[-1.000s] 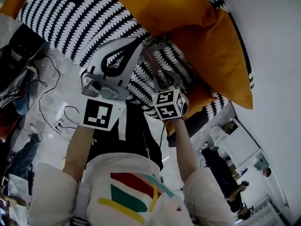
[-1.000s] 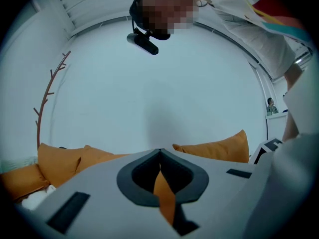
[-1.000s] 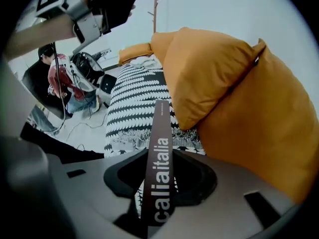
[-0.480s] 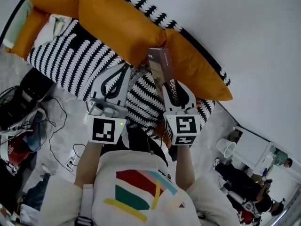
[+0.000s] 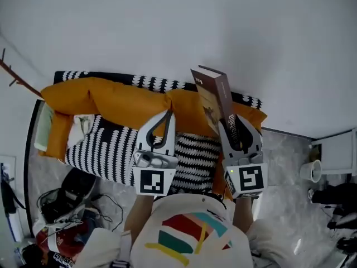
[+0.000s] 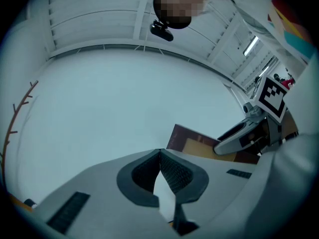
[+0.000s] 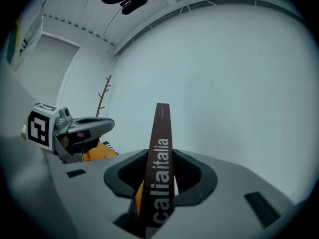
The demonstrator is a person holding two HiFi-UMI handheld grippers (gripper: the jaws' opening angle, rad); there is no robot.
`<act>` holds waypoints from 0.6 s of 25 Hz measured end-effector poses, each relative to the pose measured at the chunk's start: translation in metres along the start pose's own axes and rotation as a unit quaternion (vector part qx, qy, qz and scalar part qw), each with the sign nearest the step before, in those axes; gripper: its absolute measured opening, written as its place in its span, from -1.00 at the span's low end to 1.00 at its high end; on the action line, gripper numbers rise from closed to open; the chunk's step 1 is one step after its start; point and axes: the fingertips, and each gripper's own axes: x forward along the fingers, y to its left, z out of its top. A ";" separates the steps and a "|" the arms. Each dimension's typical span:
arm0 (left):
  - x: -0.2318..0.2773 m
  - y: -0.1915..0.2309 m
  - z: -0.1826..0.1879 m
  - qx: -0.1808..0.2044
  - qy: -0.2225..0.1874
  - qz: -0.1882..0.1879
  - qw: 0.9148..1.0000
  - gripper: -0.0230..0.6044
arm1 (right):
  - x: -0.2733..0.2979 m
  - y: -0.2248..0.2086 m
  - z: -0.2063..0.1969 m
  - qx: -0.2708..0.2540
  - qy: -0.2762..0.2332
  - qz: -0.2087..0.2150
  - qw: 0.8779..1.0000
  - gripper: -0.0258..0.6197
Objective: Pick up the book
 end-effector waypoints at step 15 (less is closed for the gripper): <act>0.004 -0.034 0.019 0.045 -0.021 -0.040 0.998 -0.90 | -0.067 -0.021 -0.026 0.092 -0.028 -0.008 0.995 -0.43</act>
